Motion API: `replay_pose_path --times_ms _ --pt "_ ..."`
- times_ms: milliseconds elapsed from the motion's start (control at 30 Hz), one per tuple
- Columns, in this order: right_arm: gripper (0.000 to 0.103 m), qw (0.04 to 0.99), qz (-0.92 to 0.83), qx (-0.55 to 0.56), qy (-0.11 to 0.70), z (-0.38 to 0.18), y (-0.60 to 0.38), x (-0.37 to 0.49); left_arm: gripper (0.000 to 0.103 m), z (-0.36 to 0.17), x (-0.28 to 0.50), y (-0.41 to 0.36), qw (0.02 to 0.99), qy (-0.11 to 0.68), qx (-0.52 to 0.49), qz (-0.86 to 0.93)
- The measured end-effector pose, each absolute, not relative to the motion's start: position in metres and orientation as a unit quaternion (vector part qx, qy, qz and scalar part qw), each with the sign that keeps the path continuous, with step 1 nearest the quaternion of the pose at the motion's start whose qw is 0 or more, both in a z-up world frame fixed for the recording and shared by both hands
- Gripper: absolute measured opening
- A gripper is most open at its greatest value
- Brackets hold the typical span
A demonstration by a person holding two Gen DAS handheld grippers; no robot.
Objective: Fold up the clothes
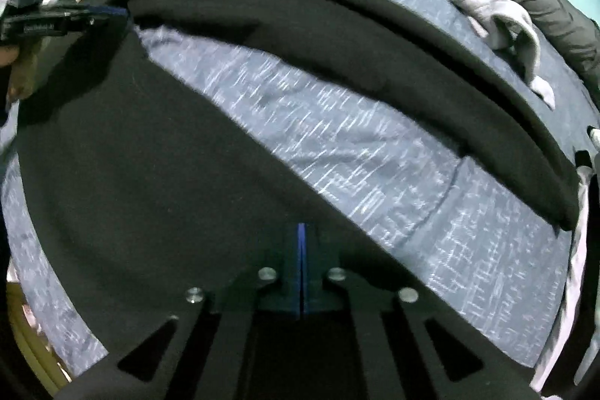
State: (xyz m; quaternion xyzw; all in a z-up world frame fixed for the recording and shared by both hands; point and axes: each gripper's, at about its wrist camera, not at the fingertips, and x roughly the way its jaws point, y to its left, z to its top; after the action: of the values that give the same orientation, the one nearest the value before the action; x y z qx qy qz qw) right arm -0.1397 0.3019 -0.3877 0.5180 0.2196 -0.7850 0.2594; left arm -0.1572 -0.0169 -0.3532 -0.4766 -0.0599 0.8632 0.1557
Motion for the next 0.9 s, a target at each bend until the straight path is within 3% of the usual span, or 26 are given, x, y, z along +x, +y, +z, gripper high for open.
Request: replay_pose_path --times_ms 200,300,400,433,467,800,900 --pt "0.0 0.214 -0.803 0.525 0.185 -0.378 0.336 -0.161 0.041 -0.352 -0.15 -0.04 0.144 -0.096 -0.454 0.874" --pt "0.001 0.199 -0.819 0.525 0.117 -0.372 0.348 -0.174 0.041 -0.351 -0.149 -0.045 0.143 -0.107 -0.449 0.876" --pt "0.016 0.17 -0.821 0.541 0.061 -0.372 0.351 -0.192 0.041 -0.353 -0.15 -0.046 0.143 -0.105 -0.449 0.876" --pt "0.029 0.153 -0.824 0.543 0.056 -0.372 0.351 -0.2 0.041 -0.354 -0.15 -0.045 0.141 -0.102 -0.45 0.876" --pt "0.034 0.134 -0.829 0.541 0.05 -0.371 0.353 -0.207 0.041 -0.355 -0.151 -0.045 0.139 -0.098 -0.45 0.876" --pt "0.039 0.035 -0.847 0.522 -0.089 -0.363 0.401 -0.246 0.041 -0.355 -0.174 -0.04 0.147 -0.091 -0.447 0.877" --pt "0.047 0.039 -0.84 0.531 -0.105 -0.368 0.398 -0.255 0.041 -0.356 -0.186 -0.038 0.143 -0.087 -0.45 0.877"
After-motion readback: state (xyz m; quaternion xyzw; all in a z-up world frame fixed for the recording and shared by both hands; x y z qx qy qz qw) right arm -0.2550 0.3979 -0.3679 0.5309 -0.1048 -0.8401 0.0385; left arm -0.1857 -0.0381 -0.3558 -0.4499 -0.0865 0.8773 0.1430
